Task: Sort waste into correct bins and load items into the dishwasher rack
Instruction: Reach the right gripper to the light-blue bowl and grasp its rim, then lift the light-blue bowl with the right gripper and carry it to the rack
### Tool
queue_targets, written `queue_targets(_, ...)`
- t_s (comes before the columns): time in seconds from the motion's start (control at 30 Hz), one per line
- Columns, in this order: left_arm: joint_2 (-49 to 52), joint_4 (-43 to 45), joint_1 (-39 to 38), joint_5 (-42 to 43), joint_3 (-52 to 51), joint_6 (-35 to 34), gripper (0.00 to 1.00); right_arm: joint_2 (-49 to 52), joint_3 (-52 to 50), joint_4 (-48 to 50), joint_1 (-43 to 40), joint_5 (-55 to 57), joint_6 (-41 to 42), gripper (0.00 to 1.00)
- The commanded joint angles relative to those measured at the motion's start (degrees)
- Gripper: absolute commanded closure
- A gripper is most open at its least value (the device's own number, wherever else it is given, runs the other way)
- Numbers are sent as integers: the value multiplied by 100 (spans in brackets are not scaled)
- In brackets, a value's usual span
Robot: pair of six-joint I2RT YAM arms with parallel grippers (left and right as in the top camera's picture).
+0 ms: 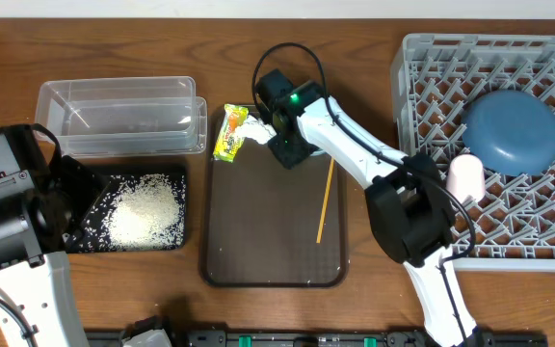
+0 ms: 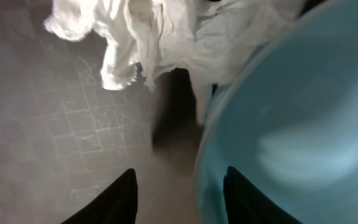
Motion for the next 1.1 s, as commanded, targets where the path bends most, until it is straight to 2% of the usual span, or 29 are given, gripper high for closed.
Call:
queue_targets(0.0,-4,-2,35,-111,68,-48,8,74,103,-7,13,90,-13,61)
queue_targets(0.17,-4,-2,35,-114,68,-48,8,-20,118,-107,22,468,46,68)
queue_targets(0.33,-4,-2,35,-111,68,-48,8,-149,122,-227,7,533,160,85)
queue_targets(0.43,-4,-2,35,-111,68,-48,8,-245,129,-254,9,531,199,87)
queue_targets(0.63,-4,-2,35,-111,68,-48,8,-544,157,-315,15,527,396,99)
queue_targets(0.9,-4,-2,35,-111,68,-48,8,-1320,160,-444,-24,485,393,99)
queue_targets(1.07,-4,-2,35,-114,68,-48,8,-2037,160,-363,-365,483,503,99)
